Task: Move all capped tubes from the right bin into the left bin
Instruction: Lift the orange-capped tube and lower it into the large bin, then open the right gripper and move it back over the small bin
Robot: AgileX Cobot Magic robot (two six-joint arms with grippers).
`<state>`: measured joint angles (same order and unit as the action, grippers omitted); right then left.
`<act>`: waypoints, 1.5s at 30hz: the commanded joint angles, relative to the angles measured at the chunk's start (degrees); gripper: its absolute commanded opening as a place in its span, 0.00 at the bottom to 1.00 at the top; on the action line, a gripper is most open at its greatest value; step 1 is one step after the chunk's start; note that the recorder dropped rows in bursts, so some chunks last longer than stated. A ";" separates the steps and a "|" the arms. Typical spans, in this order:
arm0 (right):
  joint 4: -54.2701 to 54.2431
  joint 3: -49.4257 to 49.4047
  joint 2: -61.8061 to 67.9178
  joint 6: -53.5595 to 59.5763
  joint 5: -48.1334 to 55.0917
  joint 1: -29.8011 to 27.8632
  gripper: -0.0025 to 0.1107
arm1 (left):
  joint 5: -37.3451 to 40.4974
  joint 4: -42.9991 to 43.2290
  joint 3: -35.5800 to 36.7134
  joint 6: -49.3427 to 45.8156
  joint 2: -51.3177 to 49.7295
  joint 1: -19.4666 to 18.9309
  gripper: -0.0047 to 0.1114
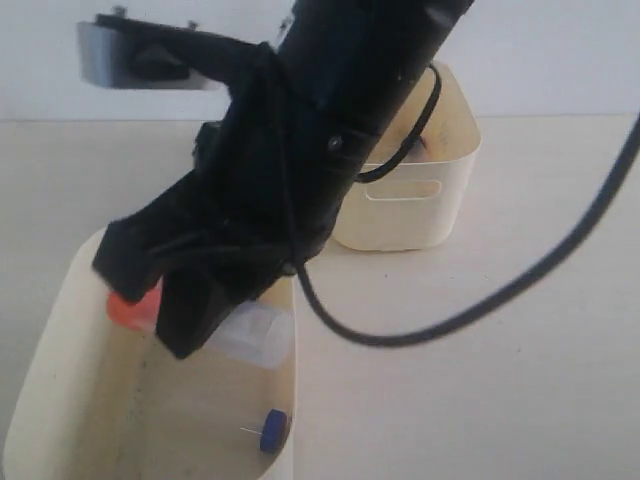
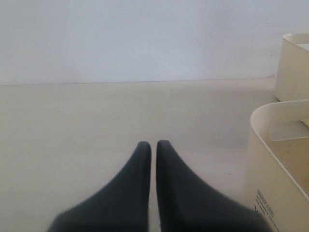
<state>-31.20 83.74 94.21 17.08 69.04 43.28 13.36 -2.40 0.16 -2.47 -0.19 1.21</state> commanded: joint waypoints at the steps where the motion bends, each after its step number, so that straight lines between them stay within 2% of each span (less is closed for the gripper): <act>1: 3.33 -0.49 -0.04 5.82 -6.80 4.68 0.02 | -0.09 0.10 -0.16 0.48 0.19 -0.06 0.08; 4: 4.06 -0.49 1.12 6.35 -11.90 5.40 0.11 | -0.09 0.10 -0.16 0.48 0.19 -0.06 0.08; 7: 5.04 -0.49 2.49 5.26 -15.99 5.27 0.33 | -0.09 0.10 -0.16 0.48 0.19 -0.06 0.08; 9: 6.84 -0.49 3.20 2.78 -18.06 5.27 0.54 | -0.09 0.10 -0.16 0.48 0.19 -0.06 0.08; 10: 7.51 -0.49 3.65 1.22 -18.61 5.27 0.59 | -0.09 0.10 -0.16 0.48 0.19 -0.06 0.08; 11: 7.72 -0.49 3.76 -1.29 -18.98 5.27 0.61 | -0.09 0.10 -0.16 0.48 0.19 -0.06 0.08; 12: 8.48 -0.49 3.89 -4.20 -19.11 5.27 0.57 | -0.09 0.10 -0.16 0.48 0.19 -0.06 0.08; 14: 9.03 -0.49 3.89 -9.14 -19.11 5.27 0.41 | -0.09 0.10 -0.16 0.48 0.19 -0.06 0.08; 16: 9.76 -0.49 3.65 -10.57 -19.11 5.27 0.19 | -0.09 0.10 -0.16 0.48 0.19 -0.06 0.08; 17: 10.15 -0.35 3.39 -10.57 -19.11 5.27 0.01 | -0.09 0.10 -0.16 0.48 0.19 -0.06 0.08; 22: 16.15 -0.26 2.43 -12.61 -20.19 5.27 0.03 | -0.09 0.10 -0.16 0.48 0.19 -0.06 0.08; 25: 28.17 -0.22 1.58 -19.41 -19.97 5.27 0.03 | -0.09 0.10 -0.16 0.48 0.19 -0.06 0.08; 29: 50.05 -0.22 -0.17 -30.79 -17.82 5.27 0.03 | -0.09 0.10 -0.16 0.48 0.19 -0.06 0.08; 36: 79.44 -0.22 -0.82 -34.19 -7.66 4.78 0.03 | -0.09 0.10 -0.16 0.48 0.19 -0.06 0.08; 40: 87.19 -0.22 -0.96 -35.40 -6.75 -1.03 0.03 | -0.09 0.10 -0.16 0.48 0.19 -0.06 0.08; 45: 88.51 -0.22 -0.96 -43.88 -13.57 -15.68 0.03 | -0.09 0.10 -0.16 0.48 0.19 -0.06 0.08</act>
<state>55.62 83.27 93.93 -21.06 59.44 35.38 13.36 -2.40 0.16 -2.47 -0.19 1.21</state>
